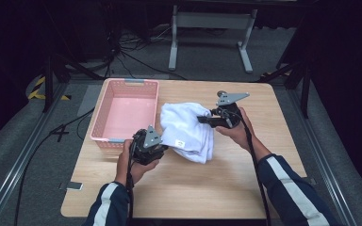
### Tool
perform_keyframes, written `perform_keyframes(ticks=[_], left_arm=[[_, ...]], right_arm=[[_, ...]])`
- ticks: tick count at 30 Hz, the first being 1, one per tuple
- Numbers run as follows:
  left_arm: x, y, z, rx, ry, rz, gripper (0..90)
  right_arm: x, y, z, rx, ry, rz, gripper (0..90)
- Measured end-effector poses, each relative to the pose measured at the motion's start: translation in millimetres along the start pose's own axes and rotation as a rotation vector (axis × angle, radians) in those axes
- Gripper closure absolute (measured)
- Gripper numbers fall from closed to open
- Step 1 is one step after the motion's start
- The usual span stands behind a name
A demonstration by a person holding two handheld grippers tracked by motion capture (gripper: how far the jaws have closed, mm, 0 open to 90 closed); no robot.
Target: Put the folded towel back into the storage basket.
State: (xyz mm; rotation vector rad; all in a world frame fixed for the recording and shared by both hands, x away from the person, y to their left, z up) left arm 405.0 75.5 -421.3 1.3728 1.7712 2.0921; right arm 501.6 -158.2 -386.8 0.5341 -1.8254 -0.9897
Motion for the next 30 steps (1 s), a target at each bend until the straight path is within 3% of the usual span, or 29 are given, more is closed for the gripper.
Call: perform_keyframes(ticks=[16,22,30], left_arm=[[43.5,-6.5,57.8,0.069,0.144,-0.011,67.8],[55.8,-6.2,82.9,0.115,0.205,-0.013,67.8],[63.4,-9.5,104.8,0.157,0.260,-0.006,67.7]], right_arm=[[-62.7,69.8,10.1,0.060,0.040,-0.028,65.9],[-87.0,92.3,10.4,0.059,0.048,-0.043,65.9],[-116.1,112.4,8.9,0.044,0.059,-0.060,65.8]])
Point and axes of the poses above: each handheld gripper's, and its own axes: x roughly backward along the jaws, y roughly out of its top, z roughly to its left, the point moved 5 cm from there along -x, roughly forward along the jaws, and after that the axes turned 14 degrees about x, right-handed, at the moved point
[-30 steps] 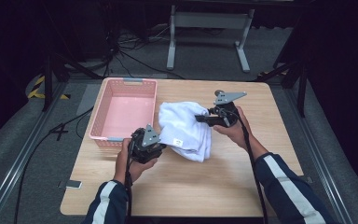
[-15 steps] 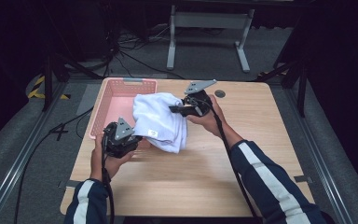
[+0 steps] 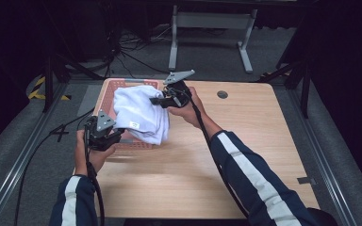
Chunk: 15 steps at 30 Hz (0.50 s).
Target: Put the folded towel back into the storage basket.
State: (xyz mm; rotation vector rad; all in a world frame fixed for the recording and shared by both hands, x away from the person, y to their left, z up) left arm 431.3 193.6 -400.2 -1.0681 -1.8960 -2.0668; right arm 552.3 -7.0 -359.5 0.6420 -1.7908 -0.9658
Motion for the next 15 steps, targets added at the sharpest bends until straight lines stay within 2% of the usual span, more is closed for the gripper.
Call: perform_keyframes(ticks=[1,6,7,11,12,15], left_arm=[[0.6,-0.2,6.5,0.009,0.010,-0.004,67.7],[2.3,-2.9,16.8,0.022,0.039,0.001,67.7],[2.7,-2.9,19.5,0.026,0.048,-0.012,67.8],[4.1,-4.4,30.5,0.052,0.073,-0.009,67.7],[3.4,-5.6,35.0,0.049,0.087,0.009,67.7],[1.1,-7.3,38.2,0.070,0.082,0.013,67.6]], right_arm=[[-7.5,2.7,0.4,-0.011,0.004,0.005,65.6],[-20.9,8.3,0.6,-0.015,0.004,0.005,65.4],[-25.2,9.9,0.5,-0.012,0.002,0.011,65.4],[-39.0,17.0,2.5,-0.020,0.004,0.012,65.3],[-46.1,20.5,4.1,-0.015,0.005,0.017,65.2],[-52.5,21.4,4.8,-0.013,0.005,0.027,65.0]])
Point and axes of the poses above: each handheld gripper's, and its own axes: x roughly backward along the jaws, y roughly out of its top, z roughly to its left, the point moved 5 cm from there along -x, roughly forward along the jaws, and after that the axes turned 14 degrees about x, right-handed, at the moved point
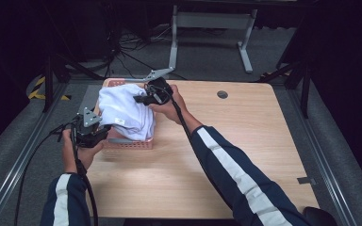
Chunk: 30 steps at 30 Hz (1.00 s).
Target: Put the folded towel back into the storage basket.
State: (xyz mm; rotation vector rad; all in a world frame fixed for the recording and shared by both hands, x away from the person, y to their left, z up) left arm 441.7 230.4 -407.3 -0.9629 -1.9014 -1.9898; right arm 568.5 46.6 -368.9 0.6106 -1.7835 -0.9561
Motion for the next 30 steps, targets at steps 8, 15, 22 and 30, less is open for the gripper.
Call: perform_keyframes(ticks=[8,15,22,30], left_arm=[[-13.6,-5.9,5.9,-0.006,0.021,0.041,66.3],[-23.6,-17.7,0.9,0.004,0.056,0.066,57.5],[-12.3,-21.3,-4.5,0.079,0.031,-0.016,35.2],[14.2,-18.0,-54.3,0.002,-0.078,-0.111,27.0]], right_arm=[[-20.2,-9.1,0.2,-0.036,-0.003,0.030,61.9],[-28.6,-30.3,0.3,-0.043,-0.026,0.085,48.4],[-15.7,-40.3,4.6,0.019,-0.019,0.114,39.3],[39.8,-53.3,27.5,0.148,-0.030,0.109,37.2]])
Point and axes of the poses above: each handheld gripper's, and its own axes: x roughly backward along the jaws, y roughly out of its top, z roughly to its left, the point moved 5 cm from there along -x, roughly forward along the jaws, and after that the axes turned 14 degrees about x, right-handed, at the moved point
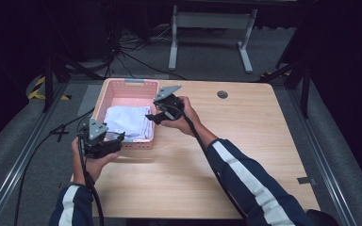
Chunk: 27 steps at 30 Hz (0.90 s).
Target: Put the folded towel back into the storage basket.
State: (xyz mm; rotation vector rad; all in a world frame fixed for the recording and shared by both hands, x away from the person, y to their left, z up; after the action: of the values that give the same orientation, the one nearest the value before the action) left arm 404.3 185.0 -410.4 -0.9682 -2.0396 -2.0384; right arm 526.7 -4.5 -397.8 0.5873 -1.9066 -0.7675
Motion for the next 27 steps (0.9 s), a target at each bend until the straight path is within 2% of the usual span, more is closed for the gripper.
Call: perform_keyframes(ticks=[1,2,3,4,5,6,8,10,11,12,14,18,19,20,21,22,23,24,25,27], left_arm=[[5.6,0.1,-13.2,-0.046,-0.025,-0.004,26.0],[8.9,-0.1,-20.1,-0.065,-0.037,-0.007,24.7],[12.3,-0.9,-29.3,-0.065,-0.063,-0.014,24.5],[14.5,-2.5,-37.9,-0.065,-0.103,-0.017,24.5],[15.2,-6.2,-48.5,-0.071,-0.136,-0.008,24.4],[14.4,-10.1,-56.8,-0.075,-0.142,-0.005,24.9],[11.4,-20.0,-70.9,-0.080,-0.163,-0.001,28.3],[4.6,-33.0,-85.0,-0.129,-0.185,0.042,27.5],[1.2,-39.5,-92.1,-0.141,-0.203,0.068,26.7],[-1.9,-45.2,-98.1,-0.148,-0.223,0.092,26.0],[-9.5,-58.1,-111.7,-0.187,-0.262,0.147,24.6],[-23.6,-72.9,-125.2,-0.210,-0.315,0.212,23.2],[-29.4,-78.2,-130.0,-0.231,-0.325,0.232,22.8],[-29.4,-78.2,-130.0,-0.231,-0.325,0.232,22.8],[-32.2,-81.3,-132.0,-0.240,-0.340,0.244,23.3],[-34.9,-84.5,-134.0,-0.246,-0.351,0.253,23.3],[-38.0,-87.6,-134.9,-0.261,-0.343,0.266,25.1],[-42.6,-91.0,-134.9,-0.282,-0.329,0.283,25.1],[-44.9,-92.8,-135.0,-0.284,-0.338,0.292,24.4],[-51.2,-98.2,-135.1,-0.275,-0.347,0.316,24.8]], right_arm=[[8.0,-4.1,3.3,0.009,-0.008,0.007,37.2],[30.9,-16.6,14.3,0.025,0.004,0.015,36.7],[42.8,-23.9,20.0,0.044,0.010,0.018,36.6],[42.8,-23.9,20.0,0.044,0.010,0.018,36.6],[54.3,-31.9,24.2,0.063,0.002,0.025,36.3],[68.3,-43.0,28.6,0.075,-0.005,0.042,35.5],[89.4,-61.9,34.7,0.058,-0.001,0.045,35.2],[104.9,-80.5,40.7,0.036,0.007,0.060,34.6],[113.0,-91.6,44.7,0.032,0.009,0.072,34.4],[120.8,-103.1,48.6,0.044,-0.003,0.096,34.1],[138.6,-127.4,58.1,0.043,-0.010,0.124,33.6],[168.3,-168.3,72.1,0.011,-0.038,0.152,30.8],[180.9,-185.8,78.2,-0.025,-0.038,0.142,30.2],[180.9,-185.8,78.2,-0.025,-0.038,0.142,30.2],[193.1,-207.9,85.2,-0.047,-0.038,0.143,29.2],[193.1,-207.9,85.2,-0.047,-0.038,0.143,29.2],[203.3,-231.7,92.3,-0.081,-0.035,0.147,27.0],[203.3,-231.7,92.3,-0.081,-0.035,0.147,27.0],[209.4,-245.6,95.9,-0.103,-0.029,0.160,26.3],[219.2,-261.7,99.9,-0.117,-0.036,0.179,25.3]])
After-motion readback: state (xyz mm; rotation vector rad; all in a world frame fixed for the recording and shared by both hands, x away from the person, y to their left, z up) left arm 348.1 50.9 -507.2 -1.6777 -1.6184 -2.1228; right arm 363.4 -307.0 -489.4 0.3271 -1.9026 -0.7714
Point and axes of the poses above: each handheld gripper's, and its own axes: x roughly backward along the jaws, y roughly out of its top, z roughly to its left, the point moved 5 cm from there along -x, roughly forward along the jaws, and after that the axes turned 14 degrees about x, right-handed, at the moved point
